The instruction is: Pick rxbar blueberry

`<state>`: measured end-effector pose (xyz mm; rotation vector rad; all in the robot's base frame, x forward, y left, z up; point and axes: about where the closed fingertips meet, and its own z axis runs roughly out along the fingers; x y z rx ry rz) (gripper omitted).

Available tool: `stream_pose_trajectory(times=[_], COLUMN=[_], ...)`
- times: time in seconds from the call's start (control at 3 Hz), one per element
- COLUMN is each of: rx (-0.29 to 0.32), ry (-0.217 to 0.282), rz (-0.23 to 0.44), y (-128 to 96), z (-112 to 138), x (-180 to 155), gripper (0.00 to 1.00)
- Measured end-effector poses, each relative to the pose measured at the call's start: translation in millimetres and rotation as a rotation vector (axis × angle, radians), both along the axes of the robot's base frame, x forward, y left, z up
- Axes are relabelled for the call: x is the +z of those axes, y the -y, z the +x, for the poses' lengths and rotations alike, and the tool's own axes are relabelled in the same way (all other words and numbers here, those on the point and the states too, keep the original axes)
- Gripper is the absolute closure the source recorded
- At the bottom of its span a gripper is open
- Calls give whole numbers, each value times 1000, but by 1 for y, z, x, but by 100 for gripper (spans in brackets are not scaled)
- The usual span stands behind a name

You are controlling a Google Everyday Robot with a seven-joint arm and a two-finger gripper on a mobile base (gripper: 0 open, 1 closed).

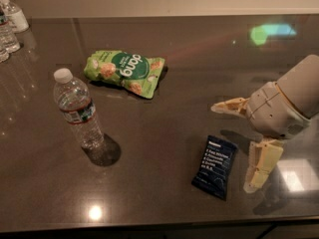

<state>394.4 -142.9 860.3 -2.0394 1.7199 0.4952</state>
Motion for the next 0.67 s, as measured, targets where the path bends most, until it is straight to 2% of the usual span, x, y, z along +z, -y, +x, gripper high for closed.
stream_pose_trajectory(times=[0.33,0.67], rx=[6,6], ry=[-4,-9], rz=[9,9], y=[7,8], z=[13,13], x=[-19,-24], gripper=[0,0])
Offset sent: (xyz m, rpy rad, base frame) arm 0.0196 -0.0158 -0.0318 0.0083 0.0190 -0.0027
